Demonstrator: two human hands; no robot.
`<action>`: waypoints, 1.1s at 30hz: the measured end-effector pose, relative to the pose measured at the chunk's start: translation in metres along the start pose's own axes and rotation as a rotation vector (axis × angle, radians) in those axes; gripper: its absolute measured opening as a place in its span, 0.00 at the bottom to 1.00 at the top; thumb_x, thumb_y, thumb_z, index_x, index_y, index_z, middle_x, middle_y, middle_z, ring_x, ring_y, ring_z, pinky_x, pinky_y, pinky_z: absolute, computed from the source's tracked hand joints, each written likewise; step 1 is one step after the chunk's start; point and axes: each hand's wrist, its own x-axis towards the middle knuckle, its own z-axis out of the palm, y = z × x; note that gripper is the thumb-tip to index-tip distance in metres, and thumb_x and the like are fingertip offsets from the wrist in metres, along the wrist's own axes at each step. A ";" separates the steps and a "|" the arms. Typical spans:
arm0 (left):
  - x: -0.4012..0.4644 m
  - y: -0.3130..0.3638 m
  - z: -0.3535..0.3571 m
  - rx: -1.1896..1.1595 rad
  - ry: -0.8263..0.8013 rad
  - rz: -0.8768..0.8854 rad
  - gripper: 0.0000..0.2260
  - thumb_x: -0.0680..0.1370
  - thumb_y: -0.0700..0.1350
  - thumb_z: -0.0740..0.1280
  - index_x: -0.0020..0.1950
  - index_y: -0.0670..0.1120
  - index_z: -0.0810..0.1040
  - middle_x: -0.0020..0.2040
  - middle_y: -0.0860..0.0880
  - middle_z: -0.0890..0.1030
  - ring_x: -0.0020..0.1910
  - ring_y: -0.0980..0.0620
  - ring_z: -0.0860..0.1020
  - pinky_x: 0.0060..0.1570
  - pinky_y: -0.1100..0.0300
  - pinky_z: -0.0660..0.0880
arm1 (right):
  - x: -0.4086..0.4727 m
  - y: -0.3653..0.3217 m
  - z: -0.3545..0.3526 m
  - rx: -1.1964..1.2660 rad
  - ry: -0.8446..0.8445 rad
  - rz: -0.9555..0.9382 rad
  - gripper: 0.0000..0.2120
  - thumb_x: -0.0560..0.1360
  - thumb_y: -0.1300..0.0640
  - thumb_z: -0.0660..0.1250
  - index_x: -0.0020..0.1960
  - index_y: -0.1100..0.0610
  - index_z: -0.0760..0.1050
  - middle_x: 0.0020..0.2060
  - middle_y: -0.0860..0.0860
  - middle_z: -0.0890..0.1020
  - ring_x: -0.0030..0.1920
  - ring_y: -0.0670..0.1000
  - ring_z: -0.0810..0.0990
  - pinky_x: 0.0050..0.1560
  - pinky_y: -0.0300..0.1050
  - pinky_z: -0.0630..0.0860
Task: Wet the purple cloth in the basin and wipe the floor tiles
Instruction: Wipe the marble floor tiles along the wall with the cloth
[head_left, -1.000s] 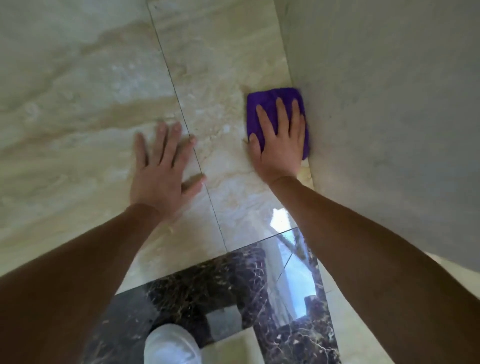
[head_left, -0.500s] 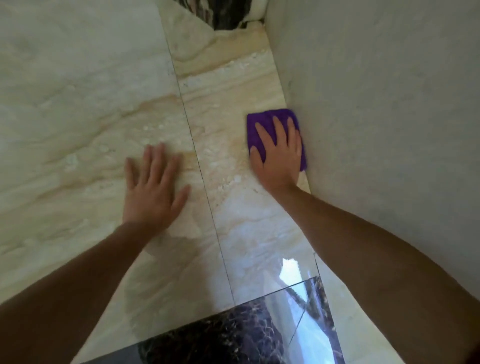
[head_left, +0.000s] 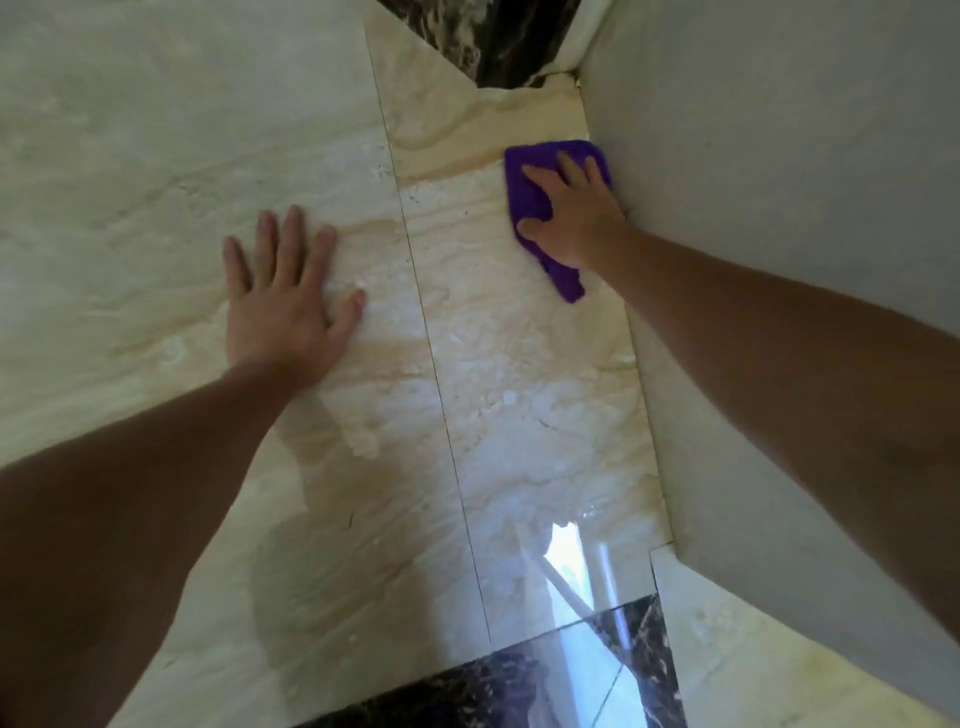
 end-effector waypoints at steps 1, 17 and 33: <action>0.003 0.001 -0.003 0.000 -0.020 0.000 0.33 0.82 0.64 0.50 0.84 0.50 0.50 0.85 0.44 0.46 0.84 0.40 0.43 0.80 0.35 0.42 | -0.007 0.000 -0.009 -0.028 -0.062 0.025 0.36 0.79 0.39 0.63 0.82 0.43 0.49 0.83 0.54 0.47 0.82 0.63 0.44 0.81 0.62 0.49; 0.004 0.009 -0.009 0.017 -0.092 -0.018 0.35 0.81 0.67 0.49 0.84 0.52 0.49 0.85 0.45 0.45 0.84 0.42 0.42 0.80 0.36 0.44 | 0.022 -0.061 0.012 0.195 0.261 0.387 0.31 0.81 0.36 0.52 0.81 0.45 0.55 0.82 0.60 0.47 0.81 0.68 0.45 0.79 0.68 0.47; 0.004 0.006 -0.001 0.037 -0.055 -0.006 0.35 0.81 0.67 0.50 0.84 0.51 0.50 0.85 0.44 0.46 0.84 0.42 0.42 0.80 0.36 0.45 | 0.040 -0.054 0.014 0.102 0.382 -0.097 0.28 0.81 0.49 0.60 0.80 0.50 0.61 0.81 0.63 0.55 0.81 0.65 0.52 0.80 0.62 0.53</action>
